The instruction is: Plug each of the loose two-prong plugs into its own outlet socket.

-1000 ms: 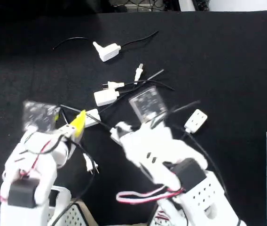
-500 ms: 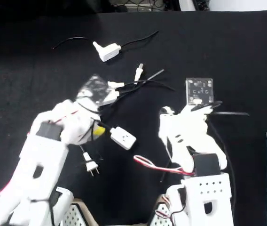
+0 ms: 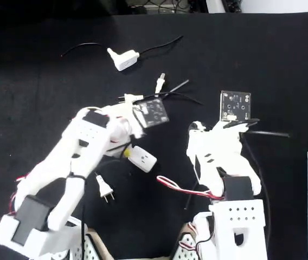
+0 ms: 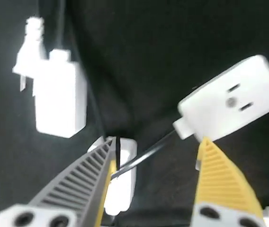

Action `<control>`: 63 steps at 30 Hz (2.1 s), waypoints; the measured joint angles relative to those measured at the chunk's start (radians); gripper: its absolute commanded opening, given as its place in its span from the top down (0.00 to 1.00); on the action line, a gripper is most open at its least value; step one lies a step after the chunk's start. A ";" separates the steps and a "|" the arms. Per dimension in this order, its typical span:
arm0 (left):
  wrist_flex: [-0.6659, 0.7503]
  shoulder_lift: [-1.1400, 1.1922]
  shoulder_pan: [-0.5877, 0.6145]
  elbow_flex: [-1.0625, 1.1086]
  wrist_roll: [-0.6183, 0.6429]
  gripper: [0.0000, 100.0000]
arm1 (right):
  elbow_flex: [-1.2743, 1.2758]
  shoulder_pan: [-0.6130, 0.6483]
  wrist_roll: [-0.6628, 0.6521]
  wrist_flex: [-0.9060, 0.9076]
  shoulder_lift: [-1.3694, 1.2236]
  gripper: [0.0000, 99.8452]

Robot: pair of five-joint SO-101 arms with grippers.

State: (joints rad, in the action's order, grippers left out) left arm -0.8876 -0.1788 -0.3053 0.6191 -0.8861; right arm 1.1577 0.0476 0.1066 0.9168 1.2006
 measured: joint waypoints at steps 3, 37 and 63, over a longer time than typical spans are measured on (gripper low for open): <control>0.000 0.005 -0.041 -0.002 -0.002 0.74 | 0.000 -0.002 0.000 0.000 0.000 0.99; 0.311 0.192 -0.166 0.077 0.130 0.94 | 0.000 -0.118 -0.034 0.000 0.000 0.99; 0.020 -0.430 -0.060 0.338 0.377 0.75 | 0.000 -0.118 -0.034 0.000 0.000 0.99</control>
State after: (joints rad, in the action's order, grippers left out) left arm -0.8677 -0.6084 -0.3652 0.9567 -0.5086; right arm 1.1577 -0.0706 0.0729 0.9168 1.2006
